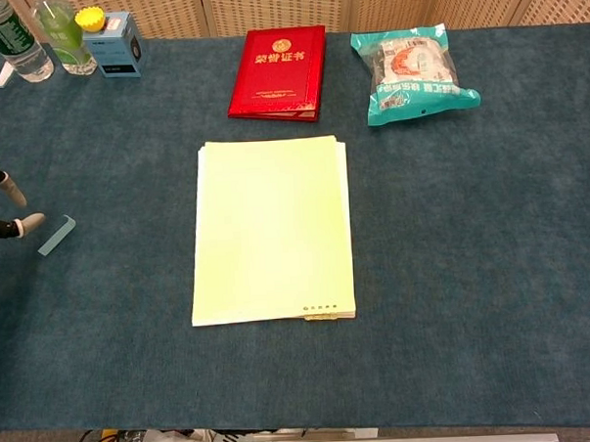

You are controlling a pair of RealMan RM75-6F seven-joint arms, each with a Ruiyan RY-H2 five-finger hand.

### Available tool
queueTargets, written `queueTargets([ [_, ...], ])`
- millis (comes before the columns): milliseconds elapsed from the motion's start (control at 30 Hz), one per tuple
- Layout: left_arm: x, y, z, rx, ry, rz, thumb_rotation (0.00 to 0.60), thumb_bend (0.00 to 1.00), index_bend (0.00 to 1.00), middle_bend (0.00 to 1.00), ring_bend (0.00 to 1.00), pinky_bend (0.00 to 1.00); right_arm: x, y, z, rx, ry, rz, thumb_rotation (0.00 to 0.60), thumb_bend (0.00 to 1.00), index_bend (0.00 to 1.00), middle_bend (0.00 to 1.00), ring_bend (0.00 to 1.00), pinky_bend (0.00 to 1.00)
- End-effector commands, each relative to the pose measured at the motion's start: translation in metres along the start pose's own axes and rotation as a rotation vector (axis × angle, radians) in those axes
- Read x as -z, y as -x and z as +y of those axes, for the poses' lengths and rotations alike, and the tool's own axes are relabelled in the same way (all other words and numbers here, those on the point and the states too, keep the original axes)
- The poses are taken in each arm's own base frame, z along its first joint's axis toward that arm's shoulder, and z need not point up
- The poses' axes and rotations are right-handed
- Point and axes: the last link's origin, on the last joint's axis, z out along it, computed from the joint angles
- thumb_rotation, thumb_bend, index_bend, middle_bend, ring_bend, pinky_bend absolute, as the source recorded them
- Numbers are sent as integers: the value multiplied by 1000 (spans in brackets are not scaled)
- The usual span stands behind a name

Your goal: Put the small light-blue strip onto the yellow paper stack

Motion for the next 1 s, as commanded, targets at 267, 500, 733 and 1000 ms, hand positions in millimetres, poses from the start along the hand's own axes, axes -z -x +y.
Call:
queueTargets([
  [267,0,8,6,26,3,-24,521,222,371,1000,1000,1000,3,2,3,0,16,-10,600,90,155,262,118,218],
  [500,-3,13,12,47,-6,-27,524,222,386,1000,1000,1000,4,3,5,1,26,-16,600,90,155,262,119,224],
  [733,-8,22,19,52,-27,-44,524,222,396,1000,1000,1000,7,2,7,3,39,-17,600,90,155,262,119,225],
  [1000,-11,28,18,59,-78,-42,523,222,413,1000,1000,1000,8,1,9,-1,42,-18,600,91,155,262,118,225],
])
